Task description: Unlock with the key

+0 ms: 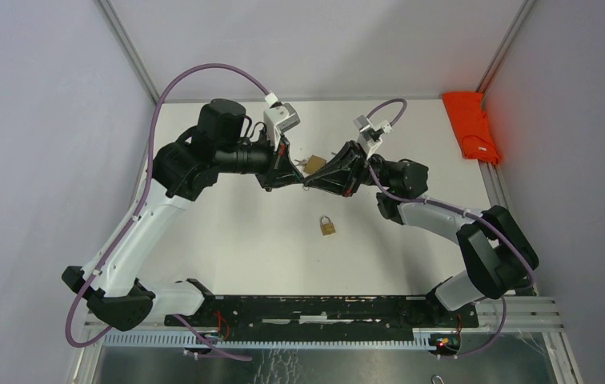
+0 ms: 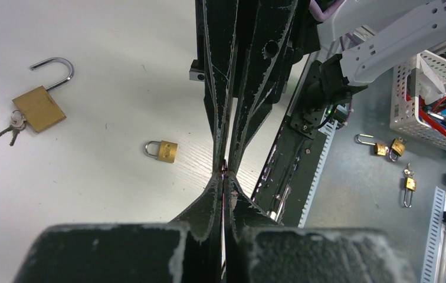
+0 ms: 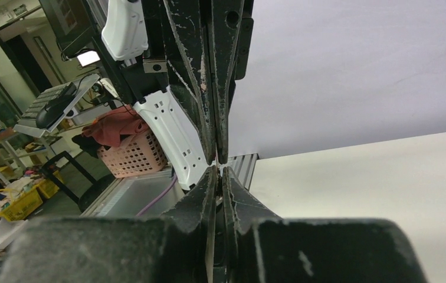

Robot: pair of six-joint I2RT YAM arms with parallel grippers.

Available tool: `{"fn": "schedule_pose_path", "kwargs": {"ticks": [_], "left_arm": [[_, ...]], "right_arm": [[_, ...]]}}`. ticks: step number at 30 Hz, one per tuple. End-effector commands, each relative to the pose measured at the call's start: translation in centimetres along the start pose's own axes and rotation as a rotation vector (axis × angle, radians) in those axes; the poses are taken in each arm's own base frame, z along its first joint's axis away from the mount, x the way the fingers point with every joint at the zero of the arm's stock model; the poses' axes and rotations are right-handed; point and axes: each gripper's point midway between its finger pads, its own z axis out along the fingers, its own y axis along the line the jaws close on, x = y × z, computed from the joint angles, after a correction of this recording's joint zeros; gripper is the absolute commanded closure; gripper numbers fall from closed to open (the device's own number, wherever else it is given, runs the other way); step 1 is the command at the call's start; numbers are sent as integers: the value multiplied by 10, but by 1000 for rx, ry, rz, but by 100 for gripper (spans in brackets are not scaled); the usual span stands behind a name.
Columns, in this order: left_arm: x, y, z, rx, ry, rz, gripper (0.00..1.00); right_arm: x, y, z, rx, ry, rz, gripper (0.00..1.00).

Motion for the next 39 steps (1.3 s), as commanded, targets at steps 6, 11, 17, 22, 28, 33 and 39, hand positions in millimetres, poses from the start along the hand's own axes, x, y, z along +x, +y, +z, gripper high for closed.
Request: {"fn": "schedule_pose_path", "kwargs": {"ticks": [6,11,17,22,28,33,39], "left_arm": [[-14,-4,-1,29,-54,82,98],[-15,-4,-2,25,-58,86,98],[-15,-3,-2,19,-58,88,98],[-13,-1,-1,12,-54,88,98],[-11,0,3,18,-45,82,98],[-9,0,3,23,-41,83,97],[-11,-1,-3,12,-66,119,64]], "right_arm": [[-9,22,7,-92,-2,-100,100],[-12,23,8,-76,-9,-112,100],[-17,10,8,33,25,-156,100],[-22,-2,5,148,88,-247,100],[-28,-3,1,206,116,-295,100],[-30,-5,-2,239,125,-316,100],[-36,-7,-3,263,130,-333,100]]}}
